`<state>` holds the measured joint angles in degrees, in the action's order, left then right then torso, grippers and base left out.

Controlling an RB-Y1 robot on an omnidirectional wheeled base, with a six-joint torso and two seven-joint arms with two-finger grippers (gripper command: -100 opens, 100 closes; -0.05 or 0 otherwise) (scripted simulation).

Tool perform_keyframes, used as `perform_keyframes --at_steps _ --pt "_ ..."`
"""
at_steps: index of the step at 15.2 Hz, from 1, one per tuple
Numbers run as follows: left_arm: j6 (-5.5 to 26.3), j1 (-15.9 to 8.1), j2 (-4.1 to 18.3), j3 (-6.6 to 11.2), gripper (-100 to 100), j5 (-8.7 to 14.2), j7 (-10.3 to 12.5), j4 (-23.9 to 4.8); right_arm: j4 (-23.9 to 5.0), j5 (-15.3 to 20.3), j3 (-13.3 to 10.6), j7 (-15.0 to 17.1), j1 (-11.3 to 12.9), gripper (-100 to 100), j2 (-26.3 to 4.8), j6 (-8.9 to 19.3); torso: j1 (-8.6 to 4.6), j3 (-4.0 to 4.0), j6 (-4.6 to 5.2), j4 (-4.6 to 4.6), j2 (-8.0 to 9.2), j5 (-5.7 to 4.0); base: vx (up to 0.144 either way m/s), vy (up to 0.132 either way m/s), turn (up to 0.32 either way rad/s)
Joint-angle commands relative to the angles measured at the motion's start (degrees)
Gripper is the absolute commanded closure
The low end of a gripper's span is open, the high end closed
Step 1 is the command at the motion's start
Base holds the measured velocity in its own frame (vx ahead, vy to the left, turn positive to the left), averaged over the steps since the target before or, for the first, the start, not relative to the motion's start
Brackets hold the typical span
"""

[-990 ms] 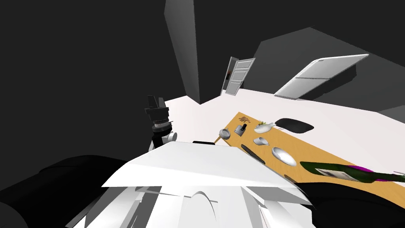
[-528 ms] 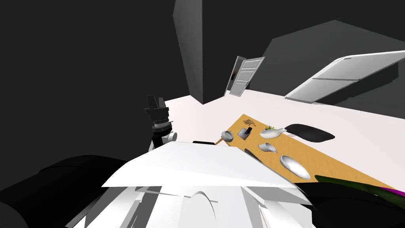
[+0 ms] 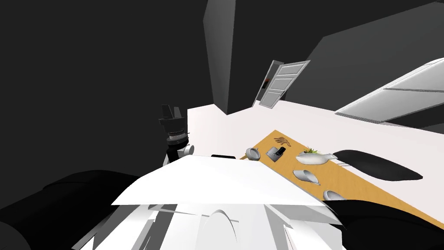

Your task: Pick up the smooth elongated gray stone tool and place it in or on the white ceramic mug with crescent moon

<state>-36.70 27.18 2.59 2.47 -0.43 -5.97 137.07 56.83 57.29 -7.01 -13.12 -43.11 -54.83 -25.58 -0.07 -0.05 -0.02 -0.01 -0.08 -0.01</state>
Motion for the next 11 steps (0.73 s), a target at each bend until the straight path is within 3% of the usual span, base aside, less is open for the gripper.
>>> perform_keyframes --at_steps 1,9,10,11 --pt "0.0 0.0 0.0 0.0 0 0.0 0.0 0.0 -2.4 2.2 -1.0 -0.8 0.7 -100 -0.1 -0.4 0.0 0.0 0.0 0.0 0.0 0.0 0.035 -0.027 0.149" --pt "0.0 0.0 0.0 0.0 0 0.0 0.0 0.0 -6.4 8.2 -5.1 -2.2 1.8 -100 1.1 -1.6 -0.09 -0.05 0.0 -0.02 -0.1 -0.03 0.048 -0.04 0.185" --pt "0.0 0.0 0.0 0.0 0 0.0 0.0 0.0 -6.2 7.4 -4.4 -2.2 1.8 -100 0.8 -1.5 -0.1 -0.05 0.0 -0.02 -0.1 -0.03 0.031 -0.033 0.057" --pt "0.0 0.0 0.0 0.0 0 0.0 0.0 0.0 -7.3 7.5 -5.4 -2.6 2.8 -100 2.6 -0.1 -0.05 -0.03 0.02 -0.01 -0.05 -0.02 0.002 -0.041 0.075"
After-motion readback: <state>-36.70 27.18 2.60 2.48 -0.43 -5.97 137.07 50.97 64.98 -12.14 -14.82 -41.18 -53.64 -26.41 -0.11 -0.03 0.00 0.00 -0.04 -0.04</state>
